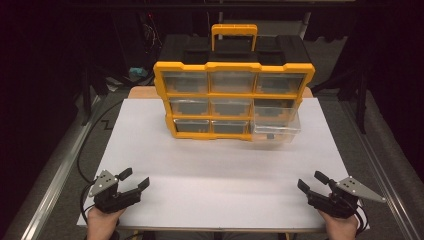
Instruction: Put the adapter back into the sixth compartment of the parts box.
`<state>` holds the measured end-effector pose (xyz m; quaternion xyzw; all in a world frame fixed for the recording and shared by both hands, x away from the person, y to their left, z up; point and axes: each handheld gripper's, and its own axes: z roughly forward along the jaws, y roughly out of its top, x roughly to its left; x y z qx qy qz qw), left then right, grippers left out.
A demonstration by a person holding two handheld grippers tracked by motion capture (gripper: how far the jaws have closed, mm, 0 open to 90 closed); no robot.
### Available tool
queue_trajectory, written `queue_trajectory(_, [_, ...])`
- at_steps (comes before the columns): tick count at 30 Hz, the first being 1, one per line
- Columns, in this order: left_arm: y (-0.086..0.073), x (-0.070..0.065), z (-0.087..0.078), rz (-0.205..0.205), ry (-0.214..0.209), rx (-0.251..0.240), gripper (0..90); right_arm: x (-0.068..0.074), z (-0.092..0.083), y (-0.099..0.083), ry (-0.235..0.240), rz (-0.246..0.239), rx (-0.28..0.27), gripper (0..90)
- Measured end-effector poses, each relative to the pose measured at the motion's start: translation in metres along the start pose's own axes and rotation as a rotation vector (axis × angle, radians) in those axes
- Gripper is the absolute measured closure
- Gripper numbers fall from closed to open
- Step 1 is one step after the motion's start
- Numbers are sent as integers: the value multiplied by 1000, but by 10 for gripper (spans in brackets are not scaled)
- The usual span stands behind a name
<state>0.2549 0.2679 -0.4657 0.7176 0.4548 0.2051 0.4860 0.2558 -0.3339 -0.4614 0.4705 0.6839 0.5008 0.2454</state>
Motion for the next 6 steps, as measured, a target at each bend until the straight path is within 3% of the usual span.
queue_trajectory(6, [0,1,0,-4,0,-2,255,0,1,0,-4,1,5,266])
